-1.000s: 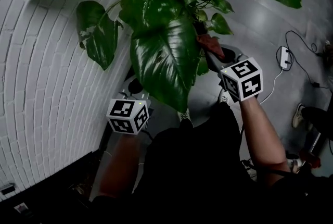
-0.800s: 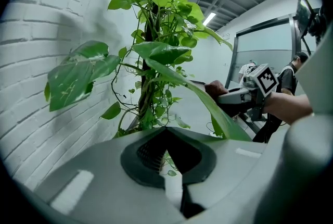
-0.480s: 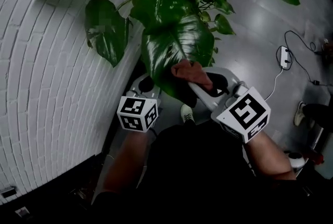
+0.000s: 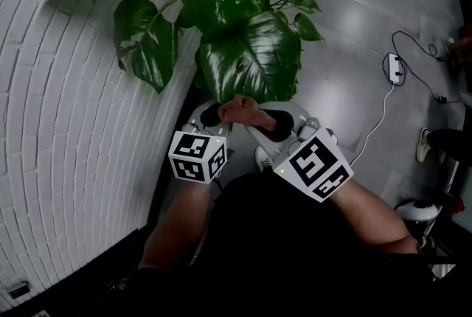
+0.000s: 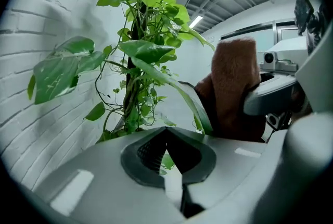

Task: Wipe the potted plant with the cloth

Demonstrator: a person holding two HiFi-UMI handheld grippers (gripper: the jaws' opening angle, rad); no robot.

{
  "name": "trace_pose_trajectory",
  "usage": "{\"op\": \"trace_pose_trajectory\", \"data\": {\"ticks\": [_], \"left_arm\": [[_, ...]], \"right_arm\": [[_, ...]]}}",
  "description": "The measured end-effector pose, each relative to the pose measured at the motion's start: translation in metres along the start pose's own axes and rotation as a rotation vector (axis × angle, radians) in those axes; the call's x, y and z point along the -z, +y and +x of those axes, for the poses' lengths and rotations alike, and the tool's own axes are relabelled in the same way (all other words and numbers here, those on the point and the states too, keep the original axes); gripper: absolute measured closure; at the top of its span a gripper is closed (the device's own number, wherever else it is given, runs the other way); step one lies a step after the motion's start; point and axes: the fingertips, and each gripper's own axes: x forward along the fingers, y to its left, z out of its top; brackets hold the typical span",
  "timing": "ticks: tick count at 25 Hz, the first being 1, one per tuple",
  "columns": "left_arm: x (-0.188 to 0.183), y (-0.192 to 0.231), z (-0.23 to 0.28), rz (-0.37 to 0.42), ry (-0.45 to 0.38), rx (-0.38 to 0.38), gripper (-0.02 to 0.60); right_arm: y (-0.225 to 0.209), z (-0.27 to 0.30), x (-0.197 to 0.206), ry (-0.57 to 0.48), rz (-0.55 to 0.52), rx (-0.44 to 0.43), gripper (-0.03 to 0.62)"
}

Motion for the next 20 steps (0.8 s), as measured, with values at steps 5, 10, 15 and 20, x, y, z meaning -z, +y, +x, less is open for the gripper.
{"op": "trace_pose_trajectory", "data": {"ticks": [5,10,15,20], "left_arm": [[-0.003,-0.002,0.001,0.019,0.003,-0.006,0.565],[-0.006,0.0,-0.002,-0.021,-0.016,-0.08,0.565],[-0.003,0.003,-0.01,-0.086,-0.027,-0.16,0.565],[-0.005,0.005,-0.015,-0.108,-0.035,-0.212,0.565]], "right_arm": [[-0.03,-0.008,0.014,0.017,0.056,0.067,0.536],[-0.049,-0.016,0.029,0.043,0.077,0.034,0.536],[-0.065,-0.018,0.045,0.072,0.101,-0.015,0.536],[-0.086,-0.019,0.052,0.08,0.092,-0.01,0.536]]}}
